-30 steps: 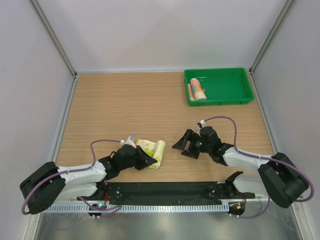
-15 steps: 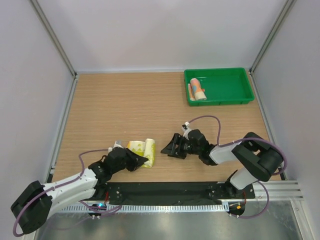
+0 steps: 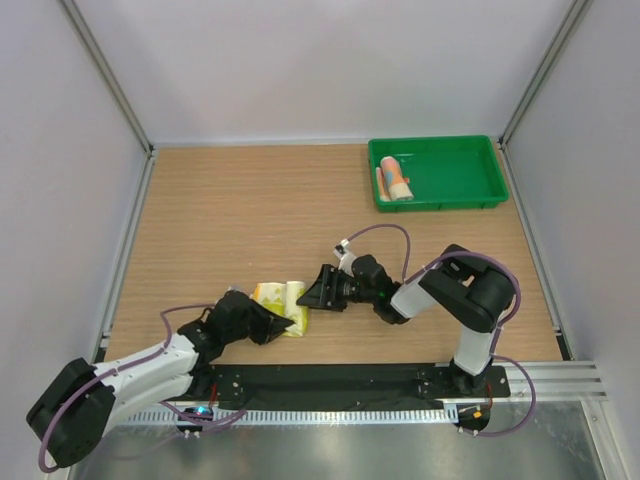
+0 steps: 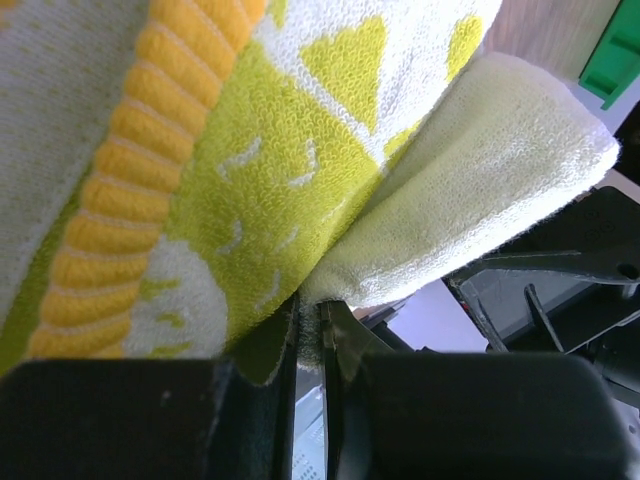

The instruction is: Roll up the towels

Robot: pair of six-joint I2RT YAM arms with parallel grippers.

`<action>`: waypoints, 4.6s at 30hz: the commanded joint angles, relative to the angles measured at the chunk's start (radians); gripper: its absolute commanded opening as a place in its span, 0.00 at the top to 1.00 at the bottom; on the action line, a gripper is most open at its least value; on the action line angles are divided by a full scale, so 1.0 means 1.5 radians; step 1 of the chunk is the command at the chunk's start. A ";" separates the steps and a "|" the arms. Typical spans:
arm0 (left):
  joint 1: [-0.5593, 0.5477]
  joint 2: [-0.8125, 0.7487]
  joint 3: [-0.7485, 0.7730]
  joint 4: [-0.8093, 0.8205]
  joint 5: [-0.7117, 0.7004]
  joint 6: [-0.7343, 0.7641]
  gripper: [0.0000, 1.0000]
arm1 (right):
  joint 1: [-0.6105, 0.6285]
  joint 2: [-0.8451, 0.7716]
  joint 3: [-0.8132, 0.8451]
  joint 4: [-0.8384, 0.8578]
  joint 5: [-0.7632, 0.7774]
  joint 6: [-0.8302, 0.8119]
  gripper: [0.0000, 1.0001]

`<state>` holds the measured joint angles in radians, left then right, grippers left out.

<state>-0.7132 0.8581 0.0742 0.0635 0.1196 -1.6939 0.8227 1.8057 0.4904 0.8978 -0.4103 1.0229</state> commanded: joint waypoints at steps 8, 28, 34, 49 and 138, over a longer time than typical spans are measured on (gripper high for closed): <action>0.033 -0.008 -0.007 -0.110 0.034 0.042 1.00 | 0.033 0.060 0.071 -0.052 0.031 -0.054 0.49; -0.019 0.068 0.361 -0.456 -0.187 0.447 0.49 | 0.038 -0.070 0.214 -0.670 0.202 -0.142 0.99; -0.182 0.077 0.431 -0.445 -0.344 0.538 0.49 | 0.039 -0.071 0.284 -0.815 0.226 -0.146 0.99; -0.415 0.337 0.514 -0.282 -0.516 0.567 0.41 | 0.040 -0.043 0.359 -0.911 0.227 -0.152 0.97; -0.178 -0.029 -0.104 0.237 -0.242 0.135 1.00 | -0.054 -0.029 0.110 -0.247 -0.104 -0.080 0.30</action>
<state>-0.9874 0.8677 0.0441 0.4694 -0.2207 -1.4250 0.7036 1.6913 0.6518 0.2939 -0.5766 0.8494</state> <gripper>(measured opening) 0.166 0.698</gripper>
